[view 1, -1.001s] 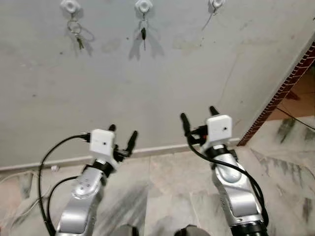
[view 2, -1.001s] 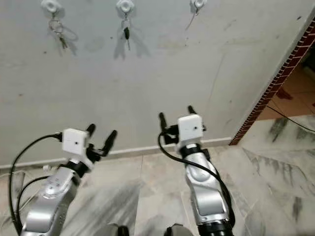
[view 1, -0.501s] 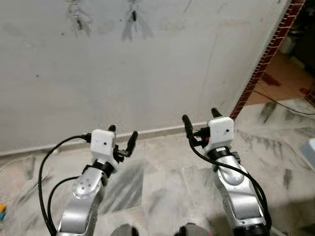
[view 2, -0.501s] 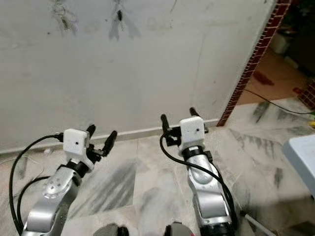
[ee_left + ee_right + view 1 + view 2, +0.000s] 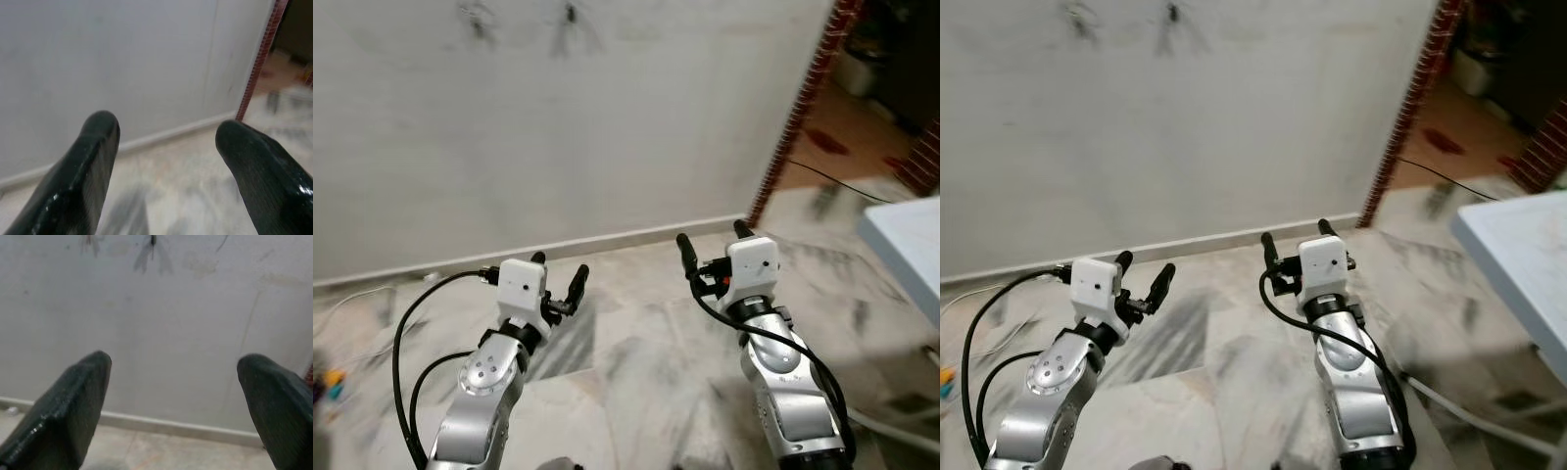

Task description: Hang keys on a hook

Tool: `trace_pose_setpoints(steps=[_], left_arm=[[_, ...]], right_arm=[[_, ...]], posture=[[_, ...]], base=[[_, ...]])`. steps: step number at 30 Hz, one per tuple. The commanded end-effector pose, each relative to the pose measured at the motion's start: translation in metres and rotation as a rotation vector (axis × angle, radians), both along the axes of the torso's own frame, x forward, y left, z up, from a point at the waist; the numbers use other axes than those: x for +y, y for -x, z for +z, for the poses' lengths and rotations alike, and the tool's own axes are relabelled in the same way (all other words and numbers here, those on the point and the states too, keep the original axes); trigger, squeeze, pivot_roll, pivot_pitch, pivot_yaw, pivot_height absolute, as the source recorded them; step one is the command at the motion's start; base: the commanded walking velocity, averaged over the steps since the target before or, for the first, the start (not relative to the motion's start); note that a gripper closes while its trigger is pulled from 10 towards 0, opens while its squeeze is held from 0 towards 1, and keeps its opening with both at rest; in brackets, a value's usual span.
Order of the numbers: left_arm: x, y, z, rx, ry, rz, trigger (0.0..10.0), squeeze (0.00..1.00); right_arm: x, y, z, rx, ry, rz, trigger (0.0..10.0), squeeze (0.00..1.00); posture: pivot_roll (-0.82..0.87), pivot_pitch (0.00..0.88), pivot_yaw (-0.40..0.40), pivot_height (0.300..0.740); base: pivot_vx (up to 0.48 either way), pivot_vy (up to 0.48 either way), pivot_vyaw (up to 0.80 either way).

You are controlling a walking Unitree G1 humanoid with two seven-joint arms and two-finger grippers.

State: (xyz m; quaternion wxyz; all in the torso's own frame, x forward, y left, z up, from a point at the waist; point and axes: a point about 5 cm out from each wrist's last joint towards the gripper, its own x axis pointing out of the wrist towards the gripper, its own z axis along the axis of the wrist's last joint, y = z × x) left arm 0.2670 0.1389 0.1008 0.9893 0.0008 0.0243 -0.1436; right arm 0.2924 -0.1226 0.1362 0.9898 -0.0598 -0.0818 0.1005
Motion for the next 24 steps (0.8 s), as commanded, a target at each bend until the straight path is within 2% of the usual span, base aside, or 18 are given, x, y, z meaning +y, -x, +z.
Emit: trace_pose_setpoints(steps=[1, 7, 11, 15, 18, 24], left_arm=[[-0.001, -0.003, 0.004, -0.022, -0.026, -0.013, 10.0, 0.00], [0.017, -0.023, 0.019, -0.081, -0.041, 0.034, 10.0, 0.00], [0.019, -0.027, 0.021, -0.089, -0.045, 0.040, 10.0, 0.00], [0.013, -0.026, 0.018, -0.084, -0.026, 0.019, 10.0, 0.00], [0.004, -0.023, 0.016, -0.077, -0.012, -0.023, 10.0, 0.00], [-0.003, -0.019, 0.014, -0.076, 0.002, -0.038, 10.0, 0.00]], right_arm=[[-0.003, 0.001, 0.002, -0.004, -0.002, -0.007, 10.0, 0.00], [-0.004, 0.001, 0.006, -0.019, 0.011, -0.022, 10.0, 0.00], [-0.010, -0.003, 0.008, -0.017, 0.032, -0.077, 10.0, 0.00], [-0.017, -0.004, 0.009, -0.013, 0.024, -0.116, 10.0, 0.00], [-0.016, -0.004, 0.009, -0.015, 0.026, -0.110, 10.0, 0.00], [-0.011, -0.003, 0.008, -0.009, 0.028, -0.096, 10.0, 0.00]], posture=[[-0.01, 0.154, 0.019, 0.740], [-0.02, 0.153, 0.015, 0.740], [-0.03, 0.150, 0.018, 0.740], [-0.03, 0.150, 0.018, 0.740], [-0.04, 0.152, 0.019, 0.740], [-0.03, 0.153, 0.017, 0.740]], base=[[0.000, 0.000, 0.00], [0.000, 0.000, 0.00], [0.000, 0.000, -0.11], [0.000, 0.000, -0.75], [0.000, 0.000, -0.75], [0.000, 0.000, -0.75]])
